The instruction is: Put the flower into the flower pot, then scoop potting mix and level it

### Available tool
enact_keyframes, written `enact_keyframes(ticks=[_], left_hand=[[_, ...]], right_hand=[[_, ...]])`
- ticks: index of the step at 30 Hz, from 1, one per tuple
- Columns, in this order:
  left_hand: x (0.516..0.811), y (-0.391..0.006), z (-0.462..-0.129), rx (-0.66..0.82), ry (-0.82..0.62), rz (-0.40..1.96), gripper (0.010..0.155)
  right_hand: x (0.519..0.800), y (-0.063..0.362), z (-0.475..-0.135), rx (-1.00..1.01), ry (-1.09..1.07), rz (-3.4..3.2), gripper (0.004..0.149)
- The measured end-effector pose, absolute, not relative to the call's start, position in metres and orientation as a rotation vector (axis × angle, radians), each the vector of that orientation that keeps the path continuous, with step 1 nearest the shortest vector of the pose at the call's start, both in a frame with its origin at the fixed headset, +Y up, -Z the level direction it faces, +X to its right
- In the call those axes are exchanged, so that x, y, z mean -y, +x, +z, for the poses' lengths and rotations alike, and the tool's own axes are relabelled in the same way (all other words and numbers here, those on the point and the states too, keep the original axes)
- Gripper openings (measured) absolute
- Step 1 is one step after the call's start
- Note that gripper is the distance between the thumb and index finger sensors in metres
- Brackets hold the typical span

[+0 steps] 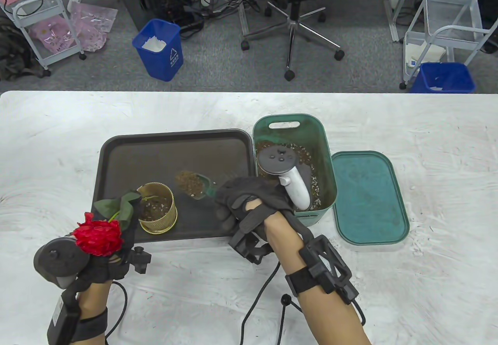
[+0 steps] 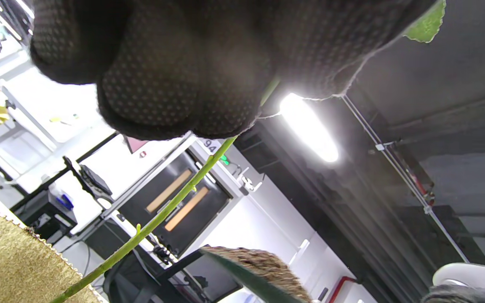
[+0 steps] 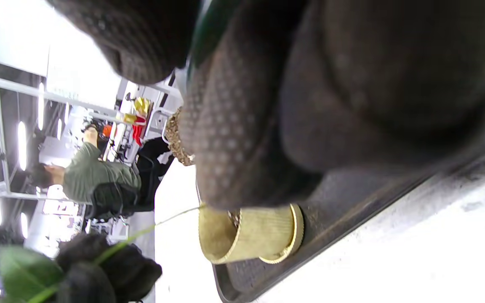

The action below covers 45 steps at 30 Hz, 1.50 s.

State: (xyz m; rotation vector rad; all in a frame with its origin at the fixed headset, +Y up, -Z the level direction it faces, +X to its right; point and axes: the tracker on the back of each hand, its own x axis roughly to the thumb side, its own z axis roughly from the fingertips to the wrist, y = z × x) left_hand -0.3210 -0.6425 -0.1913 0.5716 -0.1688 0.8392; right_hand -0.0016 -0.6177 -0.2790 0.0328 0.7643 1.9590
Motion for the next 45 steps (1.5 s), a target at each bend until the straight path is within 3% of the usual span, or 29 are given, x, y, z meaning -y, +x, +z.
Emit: enact_keyframes(ticks=[11,28,37,45], left_hand=[[0.641,-0.324,-0.19,0.159,0.58,0.841,0.043],[0.64,-0.326,-0.19,0.156,0.585,0.839,0.043],[0.64,-0.326,-0.19,0.158,0.582,0.839,0.043],[0.641,-0.325,-0.19,0.16,0.581,0.839,0.043]], right_hand=[[0.634,-0.06,-0.271,-0.703,0.033,2.205,0.053],[0.612,-0.117,-0.239,-0.283,0.318,2.804,0.054],[0.609,-0.123,-0.229,-0.111,0.417,2.922,0.054],[0.594,-0.099,-0.233,-0.073,0.357,2.874,0.054]])
